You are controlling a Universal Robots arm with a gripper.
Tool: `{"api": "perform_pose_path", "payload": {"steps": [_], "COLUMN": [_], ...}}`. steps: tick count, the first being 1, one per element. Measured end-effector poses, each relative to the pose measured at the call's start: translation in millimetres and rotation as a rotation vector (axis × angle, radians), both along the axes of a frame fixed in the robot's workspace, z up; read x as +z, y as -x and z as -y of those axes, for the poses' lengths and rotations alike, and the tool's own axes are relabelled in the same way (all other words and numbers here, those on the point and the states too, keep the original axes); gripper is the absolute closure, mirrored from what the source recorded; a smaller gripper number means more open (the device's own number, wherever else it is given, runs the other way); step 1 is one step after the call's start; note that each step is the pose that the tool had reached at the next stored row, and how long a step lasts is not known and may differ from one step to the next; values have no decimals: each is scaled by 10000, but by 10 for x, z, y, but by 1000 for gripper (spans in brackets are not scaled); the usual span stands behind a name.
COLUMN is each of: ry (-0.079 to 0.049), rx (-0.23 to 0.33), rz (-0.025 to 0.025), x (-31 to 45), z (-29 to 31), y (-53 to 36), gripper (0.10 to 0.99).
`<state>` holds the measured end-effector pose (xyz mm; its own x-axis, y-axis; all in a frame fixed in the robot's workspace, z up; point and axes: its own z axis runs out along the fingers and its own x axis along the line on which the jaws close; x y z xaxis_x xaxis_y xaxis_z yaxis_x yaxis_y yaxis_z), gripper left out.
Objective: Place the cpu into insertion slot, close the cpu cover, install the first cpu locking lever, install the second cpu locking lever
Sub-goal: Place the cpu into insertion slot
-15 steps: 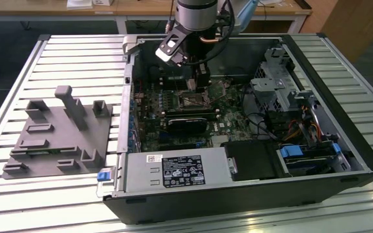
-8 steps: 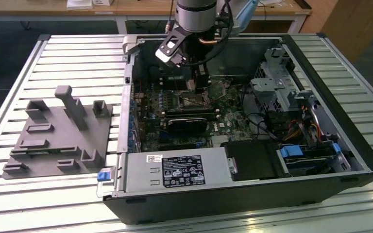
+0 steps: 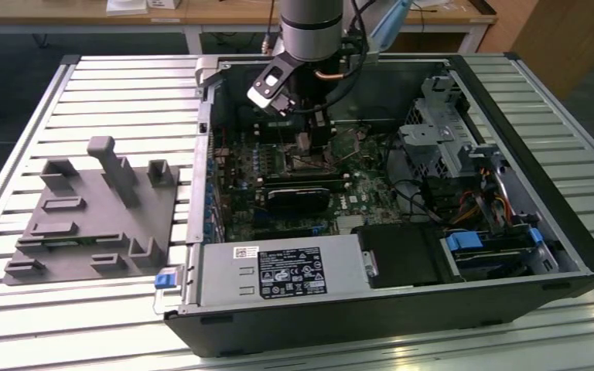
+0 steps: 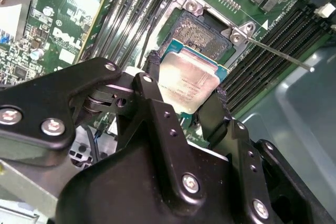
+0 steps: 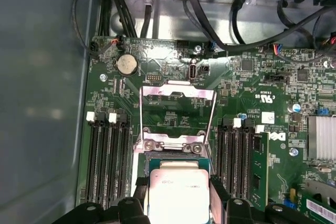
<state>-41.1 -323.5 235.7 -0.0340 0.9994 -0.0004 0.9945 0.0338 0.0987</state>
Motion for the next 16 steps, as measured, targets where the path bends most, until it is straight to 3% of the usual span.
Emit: {"api": "perform_pose_path", "payload": {"steps": [16], "ry": [0], "rx": [-74], "rz": [-1], "x": [-204], "z": [-12], "y": [50], "gripper": [545]}}
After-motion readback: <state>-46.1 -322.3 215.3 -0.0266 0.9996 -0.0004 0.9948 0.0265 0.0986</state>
